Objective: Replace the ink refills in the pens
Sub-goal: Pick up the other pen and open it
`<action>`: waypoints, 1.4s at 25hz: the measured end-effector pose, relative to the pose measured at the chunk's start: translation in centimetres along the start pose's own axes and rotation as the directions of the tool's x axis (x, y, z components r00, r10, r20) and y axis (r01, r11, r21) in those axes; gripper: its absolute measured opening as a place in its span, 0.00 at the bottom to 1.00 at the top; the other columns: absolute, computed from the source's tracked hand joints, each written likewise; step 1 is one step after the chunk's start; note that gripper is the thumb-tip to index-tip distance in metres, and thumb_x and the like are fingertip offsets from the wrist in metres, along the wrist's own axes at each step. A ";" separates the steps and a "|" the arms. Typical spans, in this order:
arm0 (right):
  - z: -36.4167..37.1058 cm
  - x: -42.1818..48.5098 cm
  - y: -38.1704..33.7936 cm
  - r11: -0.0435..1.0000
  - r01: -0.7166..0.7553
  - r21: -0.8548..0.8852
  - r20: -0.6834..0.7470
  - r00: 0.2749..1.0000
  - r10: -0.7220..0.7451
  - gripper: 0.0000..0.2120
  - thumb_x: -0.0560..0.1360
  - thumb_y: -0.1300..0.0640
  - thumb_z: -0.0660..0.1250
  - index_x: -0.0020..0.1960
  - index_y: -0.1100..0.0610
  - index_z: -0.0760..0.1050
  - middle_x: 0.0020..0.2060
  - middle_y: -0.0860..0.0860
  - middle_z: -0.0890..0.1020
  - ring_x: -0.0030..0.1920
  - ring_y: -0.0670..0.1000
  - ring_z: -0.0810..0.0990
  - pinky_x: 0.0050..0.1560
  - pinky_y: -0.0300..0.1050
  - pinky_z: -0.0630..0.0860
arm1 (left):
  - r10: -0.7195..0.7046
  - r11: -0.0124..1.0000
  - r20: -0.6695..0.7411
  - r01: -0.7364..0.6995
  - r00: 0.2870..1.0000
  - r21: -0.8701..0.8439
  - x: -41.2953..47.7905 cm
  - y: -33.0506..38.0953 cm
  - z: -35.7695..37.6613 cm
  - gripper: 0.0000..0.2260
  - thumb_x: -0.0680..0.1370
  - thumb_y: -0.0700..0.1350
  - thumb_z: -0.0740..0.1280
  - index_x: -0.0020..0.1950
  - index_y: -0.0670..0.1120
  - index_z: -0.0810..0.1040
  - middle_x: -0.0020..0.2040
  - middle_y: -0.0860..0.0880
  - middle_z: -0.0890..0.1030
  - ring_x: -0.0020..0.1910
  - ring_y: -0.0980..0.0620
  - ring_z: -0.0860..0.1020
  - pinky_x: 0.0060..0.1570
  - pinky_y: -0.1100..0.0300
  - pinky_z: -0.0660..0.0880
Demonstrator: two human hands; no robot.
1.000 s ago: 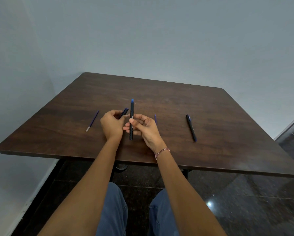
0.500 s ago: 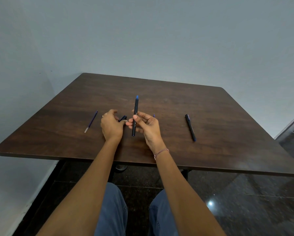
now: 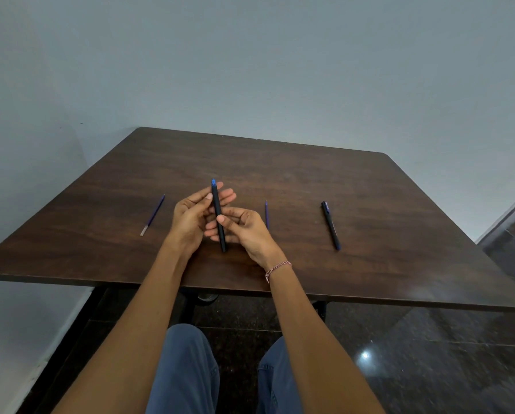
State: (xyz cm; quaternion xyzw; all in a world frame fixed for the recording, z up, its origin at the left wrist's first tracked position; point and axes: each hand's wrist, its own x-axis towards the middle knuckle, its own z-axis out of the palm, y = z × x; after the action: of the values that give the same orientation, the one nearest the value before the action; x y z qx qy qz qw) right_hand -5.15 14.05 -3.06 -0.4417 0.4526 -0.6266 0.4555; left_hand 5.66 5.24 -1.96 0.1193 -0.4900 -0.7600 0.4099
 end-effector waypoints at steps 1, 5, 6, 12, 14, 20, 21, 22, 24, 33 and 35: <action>0.0 -0.1 -0.1 1.000 -0.005 -0.011 0.012 1.000 0.005 0.12 0.79 0.64 0.63 0.61 0.68 0.74 0.41 0.57 0.84 0.41 0.52 0.85 0.46 0.44 0.83 | 0.001 1.000 -0.005 -0.001 1.000 -0.031 0.0 0.0 -0.1 0.12 0.80 0.36 0.58 0.59 0.42 0.78 0.52 0.44 0.84 0.55 0.47 0.81 0.44 0.61 0.80; 0.0 -0.2 -0.4 1.000 -0.015 -0.023 0.038 0.999 0.015 0.12 0.79 0.65 0.63 0.60 0.67 0.75 0.40 0.56 0.84 0.41 0.52 0.85 0.46 0.45 0.83 | 0.011 0.998 -0.086 -0.016 0.996 -0.058 0.0 0.2 -0.2 0.10 0.78 0.35 0.62 0.55 0.43 0.79 0.48 0.46 0.86 0.50 0.50 0.83 0.42 0.62 0.81; 0.0 -0.2 -0.4 1.000 -0.017 -0.022 0.040 0.999 0.018 0.11 0.79 0.65 0.63 0.60 0.67 0.75 0.40 0.56 0.84 0.41 0.52 0.85 0.46 0.44 0.82 | 0.014 0.998 -0.100 -0.020 0.995 -0.061 0.0 0.3 -0.2 0.10 0.77 0.34 0.63 0.54 0.43 0.79 0.46 0.46 0.86 0.49 0.51 0.84 0.41 0.63 0.80; 0.0 -0.4 -0.4 1.000 -0.030 -0.001 0.060 0.998 0.030 0.09 0.77 0.66 0.64 0.56 0.64 0.77 0.38 0.54 0.85 0.40 0.52 0.85 0.45 0.45 0.83 | 0.057 0.998 -0.202 -0.057 0.978 0.007 0.0 0.3 -0.2 0.09 0.74 0.32 0.66 0.47 0.44 0.80 0.39 0.48 0.86 0.41 0.53 0.84 0.37 0.64 0.80; 0.1 -0.4 -0.5 0.999 -0.038 -0.003 0.061 0.997 0.038 0.08 0.76 0.66 0.66 0.54 0.62 0.78 0.38 0.55 0.85 0.39 0.52 0.85 0.44 0.44 0.83 | 0.067 0.997 -0.210 -0.057 0.975 0.056 0.1 0.3 -0.2 0.09 0.73 0.32 0.67 0.47 0.45 0.80 0.38 0.50 0.85 0.39 0.55 0.84 0.36 0.65 0.80; 0.3 -0.5 -0.7 0.998 -0.061 -0.024 0.026 0.998 0.062 0.08 0.72 0.69 0.70 0.48 0.61 0.76 0.36 0.54 0.85 0.36 0.51 0.85 0.40 0.44 0.83 | 0.047 0.991 -0.136 -0.030 0.990 0.130 -0.1 0.1 -0.1 0.09 0.70 0.47 0.71 0.49 0.50 0.82 0.41 0.54 0.84 0.40 0.58 0.81 0.41 0.63 0.78; 0.2 -0.5 -0.7 0.998 -0.053 -0.019 0.013 0.999 0.053 0.08 0.72 0.69 0.70 0.48 0.61 0.76 0.36 0.54 0.85 0.36 0.52 0.85 0.40 0.44 0.83 | 0.016 0.995 -0.099 -0.006 0.995 0.104 0.0 0.1 -0.2 0.11 0.71 0.51 0.68 0.51 0.50 0.82 0.45 0.52 0.85 0.44 0.57 0.82 0.43 0.63 0.79; 0.2 -0.4 -0.6 0.999 -0.045 -0.013 0.001 0.999 0.045 0.07 0.72 0.68 0.70 0.48 0.61 0.77 0.36 0.54 0.85 0.36 0.52 0.85 0.40 0.44 0.83 | -0.019 0.998 -0.073 0.023 0.997 0.063 0.0 0.2 -0.2 0.13 0.74 0.53 0.66 0.53 0.49 0.82 0.49 0.50 0.85 0.48 0.55 0.82 0.45 0.62 0.79; 0.2 -0.4 -0.5 0.999 -0.036 -0.004 -0.013 0.999 0.036 0.07 0.73 0.68 0.70 0.49 0.61 0.77 0.37 0.55 0.85 0.36 0.52 0.85 0.40 0.44 0.82 | -0.050 0.999 -0.053 0.051 0.997 0.015 0.0 0.4 -0.3 0.10 0.79 0.45 0.61 0.55 0.47 0.81 0.49 0.48 0.85 0.49 0.53 0.83 0.43 0.63 0.79; -0.1 0.0 -0.1 0.999 -0.052 0.009 0.000 0.999 0.052 0.08 0.72 0.66 0.71 0.49 0.59 0.76 0.39 0.56 0.85 0.39 0.54 0.86 0.41 0.45 0.82 | 0.000 0.996 -0.109 0.010 0.994 0.094 -0.2 0.5 0.4 0.11 0.73 0.43 0.67 0.55 0.49 0.79 0.44 0.52 0.79 0.42 0.55 0.77 0.40 0.66 0.77; -0.1 0.0 -0.1 0.999 -0.050 0.012 0.000 0.999 0.050 0.08 0.72 0.66 0.71 0.49 0.59 0.76 0.39 0.56 0.85 0.39 0.54 0.86 0.41 0.45 0.82 | -0.042 0.998 -0.080 0.046 0.996 0.049 -0.3 0.7 0.3 0.11 0.78 0.46 0.61 0.58 0.48 0.78 0.49 0.50 0.82 0.48 0.55 0.79 0.45 0.63 0.77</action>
State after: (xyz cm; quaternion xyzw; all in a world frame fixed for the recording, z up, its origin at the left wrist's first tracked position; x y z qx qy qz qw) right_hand -5.29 14.06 -3.03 -0.4274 0.4599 -0.6179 0.4733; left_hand 6.01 5.50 -1.33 0.1702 -0.4898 -0.7509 0.4090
